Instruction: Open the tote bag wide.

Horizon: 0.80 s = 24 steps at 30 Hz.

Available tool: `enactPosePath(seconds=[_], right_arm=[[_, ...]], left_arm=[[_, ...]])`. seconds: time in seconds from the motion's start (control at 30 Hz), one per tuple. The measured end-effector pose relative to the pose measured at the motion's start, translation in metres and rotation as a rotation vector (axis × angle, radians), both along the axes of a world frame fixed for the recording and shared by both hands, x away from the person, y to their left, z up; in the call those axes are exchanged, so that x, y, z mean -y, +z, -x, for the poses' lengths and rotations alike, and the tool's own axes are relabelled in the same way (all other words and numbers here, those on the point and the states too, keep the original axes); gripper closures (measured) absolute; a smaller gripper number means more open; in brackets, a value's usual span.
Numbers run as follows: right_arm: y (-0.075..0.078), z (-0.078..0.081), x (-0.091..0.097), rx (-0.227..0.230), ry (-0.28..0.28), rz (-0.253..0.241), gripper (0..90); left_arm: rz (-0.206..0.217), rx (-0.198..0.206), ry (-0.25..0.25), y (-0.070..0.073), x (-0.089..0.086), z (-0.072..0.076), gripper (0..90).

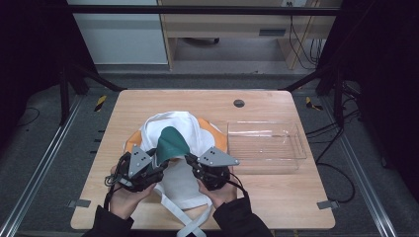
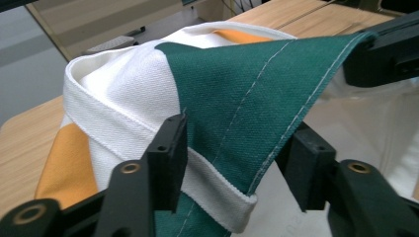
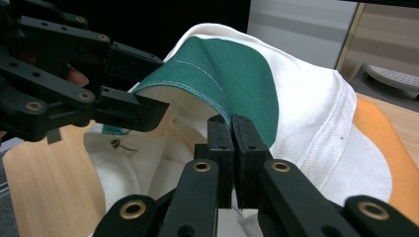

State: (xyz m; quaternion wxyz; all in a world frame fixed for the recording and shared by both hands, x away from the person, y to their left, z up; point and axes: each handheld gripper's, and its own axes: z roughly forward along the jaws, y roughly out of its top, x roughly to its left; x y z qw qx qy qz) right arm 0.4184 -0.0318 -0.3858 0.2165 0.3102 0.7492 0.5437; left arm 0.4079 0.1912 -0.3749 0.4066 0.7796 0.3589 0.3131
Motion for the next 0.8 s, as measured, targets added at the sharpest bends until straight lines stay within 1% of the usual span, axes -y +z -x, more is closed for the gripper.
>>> enactPosePath(seconds=[0.2, 0.3, 0.47, 0.5, 0.57, 0.63, 0.73, 0.8], right_arm=[[-0.0006, 0.0001, -0.001, -0.003, 0.003, 0.002, 87.9], [-0.0015, 0.0001, -0.002, -0.002, 0.006, 0.005, 87.8], [-0.0027, 0.0001, -0.0034, -0.007, 0.01, 0.011, 87.7], [-0.0041, 0.0, -0.0045, -0.009, 0.015, 0.017, 87.5], [-0.005, 0.0003, -0.0056, -0.011, 0.016, 0.018, 87.3], [-0.0062, 0.0006, -0.007, -0.011, 0.019, 0.023, 86.3], [-0.007, 0.0009, -0.0075, -0.008, 0.022, 0.023, 84.7], [-0.0069, 0.0013, -0.0072, -0.007, 0.021, 0.025, 83.3]], left_arm=[[-0.023, -0.002, -0.004, -0.0024, 0.0024, 0.0004, 61.8], [-0.011, -0.012, -0.011, -0.004, 0.0026, -0.0006, 68.2], [-0.008, -0.021, -0.014, -0.0041, 0.0014, -0.0019, 76.4], [0.016, -0.029, -0.016, -0.0044, 0.0004, -0.0028, 81.0], [0.026, -0.034, -0.014, -0.005, -0.0005, -0.0037, 83.6], [0.028, -0.037, -0.013, -0.0052, -0.0013, -0.0042, 85.5], [0.047, -0.037, -0.01, -0.0052, -0.003, -0.0045, 86.6], [0.049, -0.037, -0.01, -0.0052, -0.0031, -0.0045, 86.9]])
